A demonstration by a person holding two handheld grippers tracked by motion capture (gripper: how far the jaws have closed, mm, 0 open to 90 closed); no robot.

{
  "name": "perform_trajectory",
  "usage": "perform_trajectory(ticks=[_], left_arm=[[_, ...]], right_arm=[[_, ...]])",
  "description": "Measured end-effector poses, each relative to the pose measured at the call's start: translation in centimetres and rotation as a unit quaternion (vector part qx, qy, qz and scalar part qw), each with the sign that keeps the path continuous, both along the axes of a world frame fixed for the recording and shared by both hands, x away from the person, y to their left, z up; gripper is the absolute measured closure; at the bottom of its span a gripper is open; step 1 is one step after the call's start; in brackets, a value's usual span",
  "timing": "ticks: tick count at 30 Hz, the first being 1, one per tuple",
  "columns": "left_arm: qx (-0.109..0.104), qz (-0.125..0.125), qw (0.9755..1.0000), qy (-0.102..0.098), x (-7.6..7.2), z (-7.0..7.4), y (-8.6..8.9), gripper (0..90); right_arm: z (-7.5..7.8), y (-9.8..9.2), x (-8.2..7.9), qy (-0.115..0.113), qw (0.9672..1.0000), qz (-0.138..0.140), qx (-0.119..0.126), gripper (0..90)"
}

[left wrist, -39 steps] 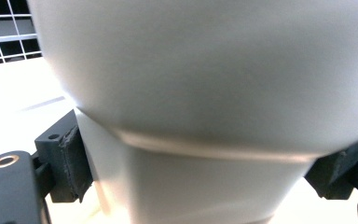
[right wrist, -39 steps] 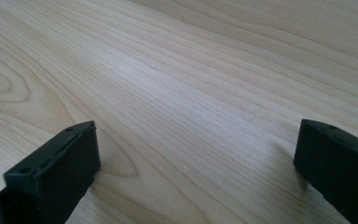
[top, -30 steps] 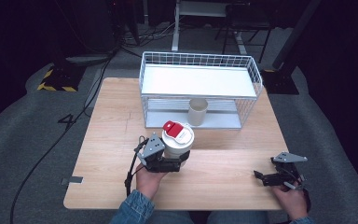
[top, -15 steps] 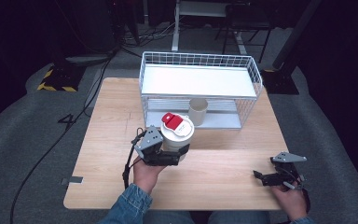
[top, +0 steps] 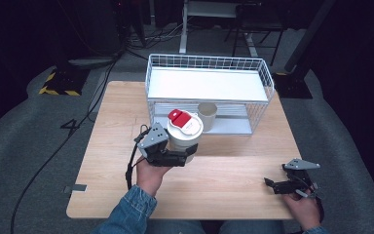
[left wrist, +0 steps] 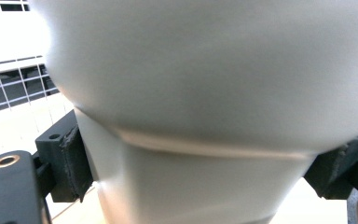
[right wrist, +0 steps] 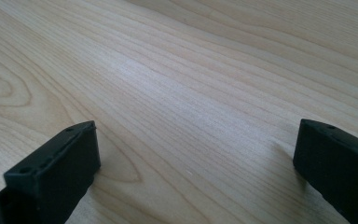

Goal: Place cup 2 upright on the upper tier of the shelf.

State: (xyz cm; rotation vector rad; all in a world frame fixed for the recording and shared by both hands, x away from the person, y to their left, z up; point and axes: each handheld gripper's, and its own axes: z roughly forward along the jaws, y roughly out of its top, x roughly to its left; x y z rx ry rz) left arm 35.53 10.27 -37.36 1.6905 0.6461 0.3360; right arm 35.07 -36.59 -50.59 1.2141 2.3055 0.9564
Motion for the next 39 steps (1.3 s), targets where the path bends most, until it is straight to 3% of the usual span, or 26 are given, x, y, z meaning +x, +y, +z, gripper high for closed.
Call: perform_trajectory(ticks=[14,24,39], left_arm=[[-0.007,-0.014,0.9998,-0.009,1.3,2.7,-0.4,13.0],[-0.017,-0.026,0.9995,0.004,2.7,4.5,-0.3,13.0],[-0.012,-0.022,0.9996,-0.015,5.2,7.4,-1.2,13.1]], right_arm=[[0.0,0.0,0.0,0.0,1.0,0.0,0.0,0.4],[0.0,0.0,0.0,0.0,1.0,0.0,0.0,0.4],[0.0,0.0,0.0,0.0,1.0,0.001,-0.001,0.5]])
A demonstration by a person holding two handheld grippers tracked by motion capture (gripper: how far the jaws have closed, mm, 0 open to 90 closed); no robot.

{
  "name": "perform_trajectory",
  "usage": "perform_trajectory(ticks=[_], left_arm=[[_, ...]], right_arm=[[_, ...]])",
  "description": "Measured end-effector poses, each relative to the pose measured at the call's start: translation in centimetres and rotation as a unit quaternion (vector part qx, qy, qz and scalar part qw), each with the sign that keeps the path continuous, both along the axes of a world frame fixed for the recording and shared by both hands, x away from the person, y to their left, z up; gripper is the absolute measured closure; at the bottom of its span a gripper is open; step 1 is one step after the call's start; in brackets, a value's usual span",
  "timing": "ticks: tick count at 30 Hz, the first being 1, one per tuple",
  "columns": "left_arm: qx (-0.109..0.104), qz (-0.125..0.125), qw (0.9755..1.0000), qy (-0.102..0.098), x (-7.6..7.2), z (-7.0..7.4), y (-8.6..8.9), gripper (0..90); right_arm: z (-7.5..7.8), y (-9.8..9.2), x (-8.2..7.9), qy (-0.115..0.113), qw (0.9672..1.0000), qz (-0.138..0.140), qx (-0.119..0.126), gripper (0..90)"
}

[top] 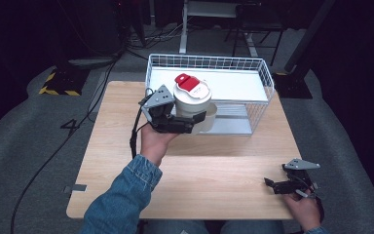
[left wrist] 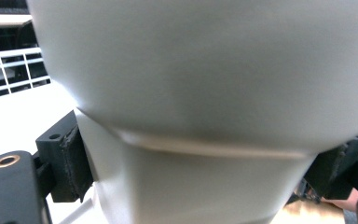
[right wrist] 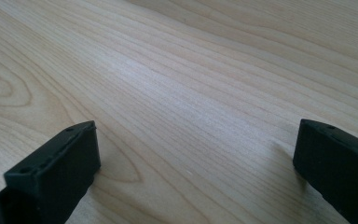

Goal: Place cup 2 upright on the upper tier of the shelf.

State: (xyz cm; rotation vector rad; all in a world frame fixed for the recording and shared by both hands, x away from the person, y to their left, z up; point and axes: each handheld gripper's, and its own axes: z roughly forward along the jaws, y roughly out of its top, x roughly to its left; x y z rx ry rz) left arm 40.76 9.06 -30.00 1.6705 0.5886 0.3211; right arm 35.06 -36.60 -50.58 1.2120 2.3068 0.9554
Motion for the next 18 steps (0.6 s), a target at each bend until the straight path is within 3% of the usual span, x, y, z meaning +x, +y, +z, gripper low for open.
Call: perform_trajectory(ticks=[18], left_arm=[[-0.003,0.022,0.9995,-0.023,3.9,2.6,-1.5,13.1]], right_arm=[[0.0,0.0,0.0,0.0,1.0,0.001,-0.001,0.5]])
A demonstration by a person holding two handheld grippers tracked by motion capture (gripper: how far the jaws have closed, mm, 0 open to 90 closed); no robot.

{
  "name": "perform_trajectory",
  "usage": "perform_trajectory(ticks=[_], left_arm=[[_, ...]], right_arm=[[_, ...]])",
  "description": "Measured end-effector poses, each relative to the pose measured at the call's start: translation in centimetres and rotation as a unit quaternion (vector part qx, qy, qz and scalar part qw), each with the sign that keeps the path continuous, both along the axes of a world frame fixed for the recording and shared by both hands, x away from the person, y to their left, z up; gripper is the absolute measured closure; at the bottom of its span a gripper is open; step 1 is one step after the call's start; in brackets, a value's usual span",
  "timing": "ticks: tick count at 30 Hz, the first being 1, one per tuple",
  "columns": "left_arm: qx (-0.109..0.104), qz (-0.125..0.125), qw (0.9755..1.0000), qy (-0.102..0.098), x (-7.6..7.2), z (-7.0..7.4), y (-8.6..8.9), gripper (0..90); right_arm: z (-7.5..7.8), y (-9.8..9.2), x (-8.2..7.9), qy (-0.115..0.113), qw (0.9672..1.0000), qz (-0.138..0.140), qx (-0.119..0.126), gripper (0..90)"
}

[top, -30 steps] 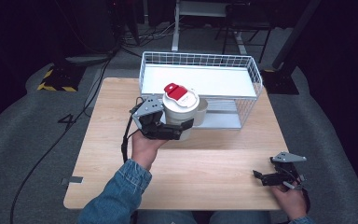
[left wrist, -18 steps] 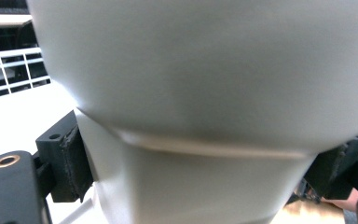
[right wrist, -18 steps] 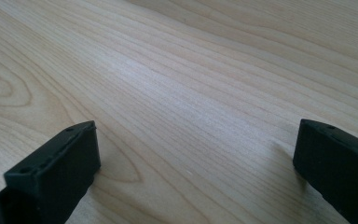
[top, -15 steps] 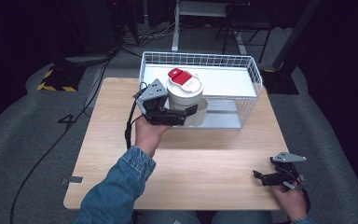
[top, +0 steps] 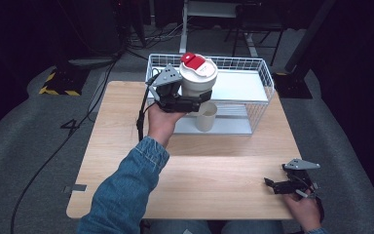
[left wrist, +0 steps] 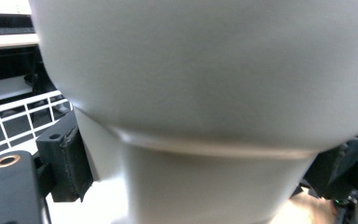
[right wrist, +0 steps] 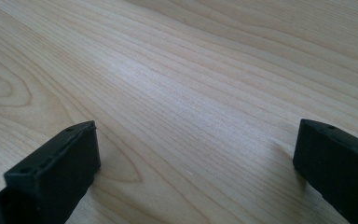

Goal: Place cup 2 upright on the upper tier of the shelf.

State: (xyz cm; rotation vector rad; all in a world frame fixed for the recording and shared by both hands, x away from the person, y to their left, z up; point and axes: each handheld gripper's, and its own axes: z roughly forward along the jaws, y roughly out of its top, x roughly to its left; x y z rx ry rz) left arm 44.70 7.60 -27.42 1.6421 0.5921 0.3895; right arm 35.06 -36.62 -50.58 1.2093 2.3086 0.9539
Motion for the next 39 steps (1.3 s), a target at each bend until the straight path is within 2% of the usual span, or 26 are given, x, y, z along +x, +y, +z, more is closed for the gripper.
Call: perform_trajectory(ticks=[7,14,17,27,39], left_arm=[[0.002,0.015,0.9999,-0.003,1.9,0.6,-0.8,13.1],[0.002,0.014,0.9998,-0.016,3.9,0.9,-1.2,13.1],[-0.002,0.021,0.9996,-0.019,4.9,0.9,-1.3,13.0],[-0.004,0.051,0.9986,-0.008,7.7,0.5,-1.9,13.1],[-0.004,0.093,0.9956,0.014,9.3,-0.7,-3.1,13.1]], right_arm=[[0.0,0.0,0.0,0.0,1.0,0.0,0.0,0.5],[0.0,0.0,0.0,0.0,1.0,0.0,0.0,0.5],[0.0,0.0,0.0,0.001,1.0,0.0,0.002,0.5],[0.0,0.0,0.0,0.0,1.0,0.0,0.001,0.5],[0.0,0.0,0.0,0.0,1.0,0.0,0.001,0.5]])
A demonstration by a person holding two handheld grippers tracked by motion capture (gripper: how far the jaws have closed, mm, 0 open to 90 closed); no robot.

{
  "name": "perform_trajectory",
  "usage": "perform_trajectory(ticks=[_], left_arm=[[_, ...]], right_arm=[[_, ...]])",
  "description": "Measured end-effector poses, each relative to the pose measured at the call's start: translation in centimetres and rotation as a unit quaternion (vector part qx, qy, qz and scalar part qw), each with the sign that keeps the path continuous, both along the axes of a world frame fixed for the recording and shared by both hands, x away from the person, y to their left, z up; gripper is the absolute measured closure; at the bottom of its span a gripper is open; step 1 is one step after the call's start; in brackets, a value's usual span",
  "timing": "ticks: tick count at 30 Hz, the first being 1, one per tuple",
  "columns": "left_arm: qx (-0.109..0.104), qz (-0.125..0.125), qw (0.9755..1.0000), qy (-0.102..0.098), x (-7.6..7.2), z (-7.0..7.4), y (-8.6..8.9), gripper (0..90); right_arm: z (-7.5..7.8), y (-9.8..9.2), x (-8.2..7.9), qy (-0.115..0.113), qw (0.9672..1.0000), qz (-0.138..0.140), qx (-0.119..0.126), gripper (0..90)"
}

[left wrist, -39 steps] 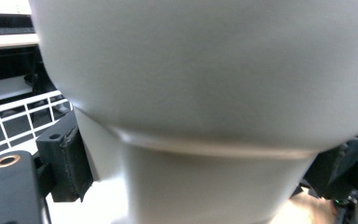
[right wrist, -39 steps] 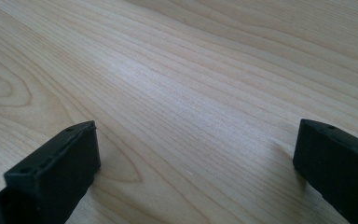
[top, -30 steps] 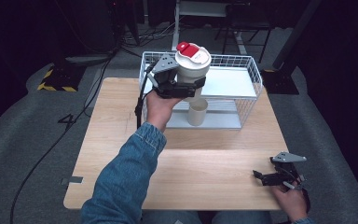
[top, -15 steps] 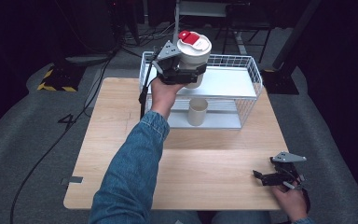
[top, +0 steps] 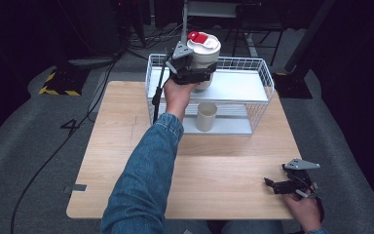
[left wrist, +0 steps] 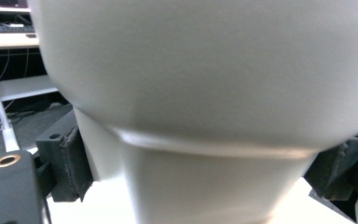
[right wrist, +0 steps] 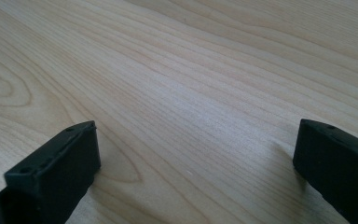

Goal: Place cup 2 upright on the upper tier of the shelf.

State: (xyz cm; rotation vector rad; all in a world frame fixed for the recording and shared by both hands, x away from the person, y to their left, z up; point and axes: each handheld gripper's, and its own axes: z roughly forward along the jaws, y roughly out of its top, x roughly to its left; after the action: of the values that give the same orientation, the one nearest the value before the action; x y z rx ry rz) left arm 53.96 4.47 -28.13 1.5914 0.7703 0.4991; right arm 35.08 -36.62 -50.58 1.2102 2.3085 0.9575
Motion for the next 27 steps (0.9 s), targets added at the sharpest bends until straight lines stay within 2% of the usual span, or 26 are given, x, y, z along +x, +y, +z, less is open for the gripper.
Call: perform_trajectory(ticks=[12,24,27], left_arm=[[0.001,-0.001,0.9999,0.011,0.4,-0.6,-0.7,13.1],[0.01,-0.003,0.9999,0.01,0.5,-1.1,-1.1,13.1],[0.006,-0.002,0.9999,0.013,0.5,-1.3,-1.0,13.1]], right_arm=[[0.0,0.0,0.0,0.0,1.0,0.0,0.0,0.6],[0.0,0.0,0.0,0.0,1.0,0.0,0.0,0.6],[0.0,0.0,0.0,0.0,1.0,0.0,0.0,0.6]])
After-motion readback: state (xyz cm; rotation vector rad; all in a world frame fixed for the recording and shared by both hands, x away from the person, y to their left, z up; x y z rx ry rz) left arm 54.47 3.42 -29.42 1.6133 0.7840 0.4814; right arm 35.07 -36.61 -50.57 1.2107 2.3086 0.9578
